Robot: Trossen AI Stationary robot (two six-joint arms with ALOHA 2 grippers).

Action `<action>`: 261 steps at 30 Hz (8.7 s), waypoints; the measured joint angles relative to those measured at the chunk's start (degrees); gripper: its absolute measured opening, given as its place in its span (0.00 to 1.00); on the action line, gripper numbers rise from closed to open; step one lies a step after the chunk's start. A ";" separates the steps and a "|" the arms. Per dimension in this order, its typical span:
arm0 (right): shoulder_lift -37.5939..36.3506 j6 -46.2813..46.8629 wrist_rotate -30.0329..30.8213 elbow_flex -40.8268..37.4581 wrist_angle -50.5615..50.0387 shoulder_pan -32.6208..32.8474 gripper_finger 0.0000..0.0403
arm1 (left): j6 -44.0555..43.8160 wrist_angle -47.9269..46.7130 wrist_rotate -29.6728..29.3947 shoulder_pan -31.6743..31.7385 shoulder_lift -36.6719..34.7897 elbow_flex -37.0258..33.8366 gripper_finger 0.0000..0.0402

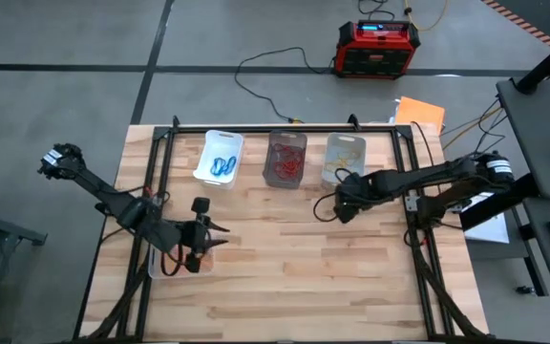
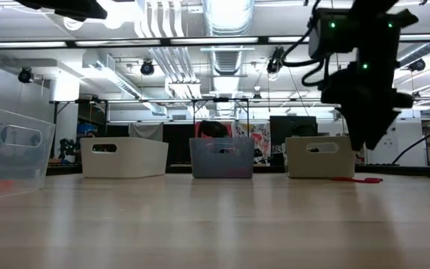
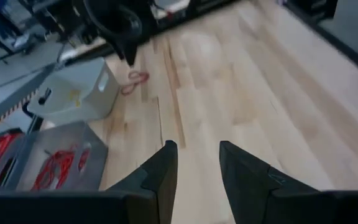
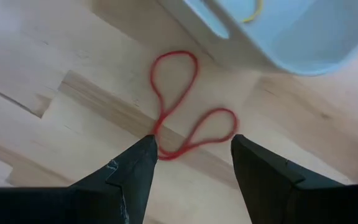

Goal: Sort rubber bands into baskets
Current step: Put the red rubber band into the black bin, then return to Home Position

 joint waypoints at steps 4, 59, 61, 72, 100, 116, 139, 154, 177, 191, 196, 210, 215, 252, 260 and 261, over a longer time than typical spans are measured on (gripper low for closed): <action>-0.46 -0.92 -0.48 -3.50 7.29 -0.60 0.50 | 0.46 1.77 -0.01 0.00 -1.77 -1.42 0.26; 0.16 -13.79 4.92 -2.76 33.44 9.54 0.02 | 8.30 35.43 -2.88 0.57 -1.85 -15.01 0.26; 0.16 -17.19 4.88 -2.75 38.87 9.72 0.02 | 8.29 37.71 -2.89 0.95 -1.85 -15.67 0.26; 2.85 -36.19 4.11 -2.68 67.70 9.57 0.02 | 7.94 43.12 -2.88 3.35 -1.85 -17.44 0.26; 4.09 -54.17 4.40 -2.62 92.75 -5.18 0.02 | 11.17 59.82 0.29 8.63 8.49 -18.17 0.48; 16.42 -50.17 3.83 2.53 96.45 -18.10 0.02 | 11.17 59.81 0.10 8.82 8.47 -18.11 0.48; 28.84 -36.45 7.21 24.07 61.77 -20.20 0.27 | 5.14 59.27 0.03 8.83 8.65 -18.11 0.48; 20.54 -53.21 6.66 21.67 60.68 -7.49 0.44 | 2.36 58.55 0.18 8.80 8.65 -18.09 0.48; -14.56 -58.47 -4.78 -20.20 88.84 -0.41 0.42 | 3.18 45.54 31.31 34.14 -28.03 -29.63 0.48; -43.81 -58.77 -5.49 -36.29 88.62 -0.84 0.33 | 1.41 28.04 31.22 34.12 -55.45 -30.75 0.48; -54.20 -58.22 -6.58 -40.74 87.33 -0.84 0.30 | -0.25 31.75 31.18 34.11 -55.42 -34.12 0.48; -71.16 -58.05 -4.85 -46.50 71.74 -0.84 0.22 | -11.12 27.10 30.17 34.00 -54.98 -40.99 0.48; -67.67 -45.11 -4.72 -46.50 65.42 -0.82 0.20 | -11.62 27.16 30.17 34.01 -53.82 -40.99 0.48; -60.39 -38.09 -4.70 -46.50 60.42 -0.82 0.21 | -11.62 27.17 30.19 33.99 -47.14 -40.99 0.48; -60.39 -38.07 -4.70 -46.50 60.42 -0.82 0.18 | -11.62 27.17 30.19 33.99 -45.94 -40.99 0.48; -60.39 -38.08 -4.70 -46.50 60.42 -0.82 0.18 | -11.62 27.19 30.19 33.99 -45.80 -40.99 0.48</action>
